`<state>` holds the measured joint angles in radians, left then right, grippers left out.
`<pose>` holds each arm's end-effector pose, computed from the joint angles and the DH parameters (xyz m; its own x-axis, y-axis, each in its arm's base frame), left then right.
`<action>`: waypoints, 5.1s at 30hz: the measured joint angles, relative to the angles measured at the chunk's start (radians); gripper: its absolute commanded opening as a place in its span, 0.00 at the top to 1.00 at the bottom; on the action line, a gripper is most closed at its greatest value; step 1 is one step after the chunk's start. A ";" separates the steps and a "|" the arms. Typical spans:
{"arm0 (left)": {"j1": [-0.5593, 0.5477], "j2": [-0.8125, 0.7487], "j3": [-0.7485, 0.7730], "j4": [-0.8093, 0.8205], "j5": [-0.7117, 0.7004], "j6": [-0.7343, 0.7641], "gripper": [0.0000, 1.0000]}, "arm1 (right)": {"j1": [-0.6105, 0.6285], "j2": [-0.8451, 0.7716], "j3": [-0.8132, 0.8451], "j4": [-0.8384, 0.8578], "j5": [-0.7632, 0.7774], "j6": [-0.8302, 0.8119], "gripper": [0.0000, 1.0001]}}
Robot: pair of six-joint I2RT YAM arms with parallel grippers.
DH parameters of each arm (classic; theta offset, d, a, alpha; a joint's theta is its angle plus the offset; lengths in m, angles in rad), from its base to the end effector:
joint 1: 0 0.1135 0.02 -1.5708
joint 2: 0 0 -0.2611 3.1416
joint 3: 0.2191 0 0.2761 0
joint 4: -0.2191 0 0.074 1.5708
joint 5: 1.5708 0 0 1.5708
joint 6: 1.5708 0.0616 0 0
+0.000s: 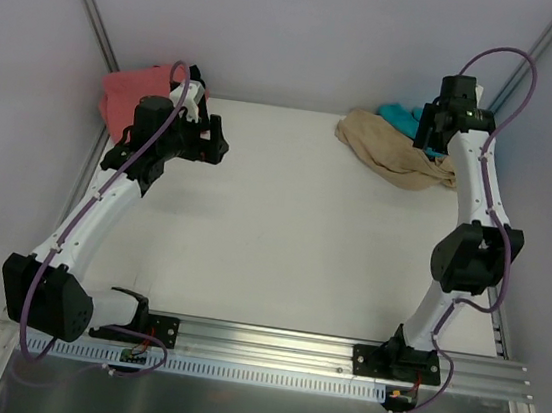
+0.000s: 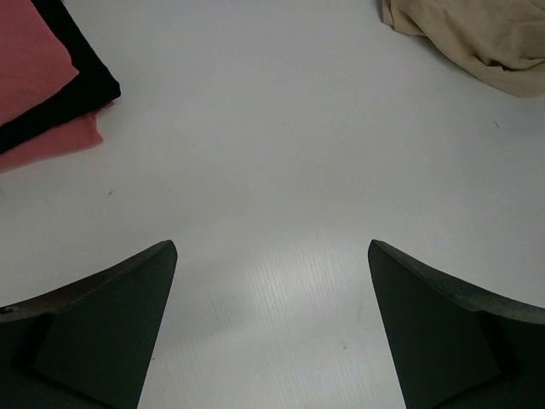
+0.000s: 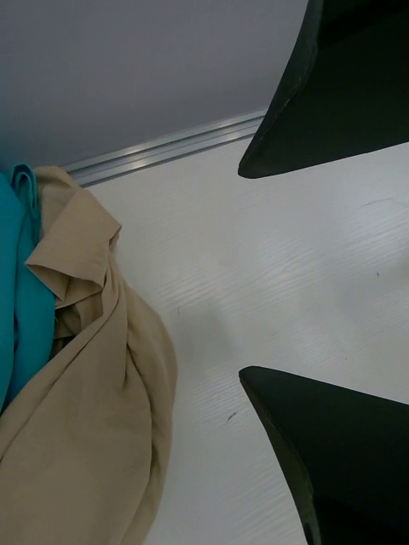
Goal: Fold and stack the t-shirts
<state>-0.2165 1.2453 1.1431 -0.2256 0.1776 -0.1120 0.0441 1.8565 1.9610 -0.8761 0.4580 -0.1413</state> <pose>0.3280 -0.0833 0.3497 -0.3544 -0.0347 -0.9345 0.3373 0.9273 -0.1623 0.4488 -0.0075 0.3617 -0.7287 -0.1586 -0.6662 0.1762 0.8966 -0.4062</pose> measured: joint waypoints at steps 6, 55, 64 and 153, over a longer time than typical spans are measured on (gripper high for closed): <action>0.000 0.017 0.000 0.003 0.013 -0.031 0.01 | -0.052 0.155 0.076 -0.006 -0.055 0.036 0.05; 0.000 0.147 0.029 -0.018 0.020 -0.061 0.01 | -0.226 0.496 0.306 0.049 -0.139 0.112 0.99; 0.000 0.150 0.019 0.011 0.025 -0.064 0.01 | -0.243 0.256 0.219 0.015 -0.119 0.122 0.99; -0.091 0.311 0.134 0.050 0.341 -0.265 0.01 | -0.256 0.100 -0.333 0.246 -0.417 0.398 0.07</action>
<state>-0.3073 1.5562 1.2770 -0.1753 0.5190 -0.3771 -0.2115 1.9564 1.6279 -0.6296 0.0406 0.2565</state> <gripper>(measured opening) 0.987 0.944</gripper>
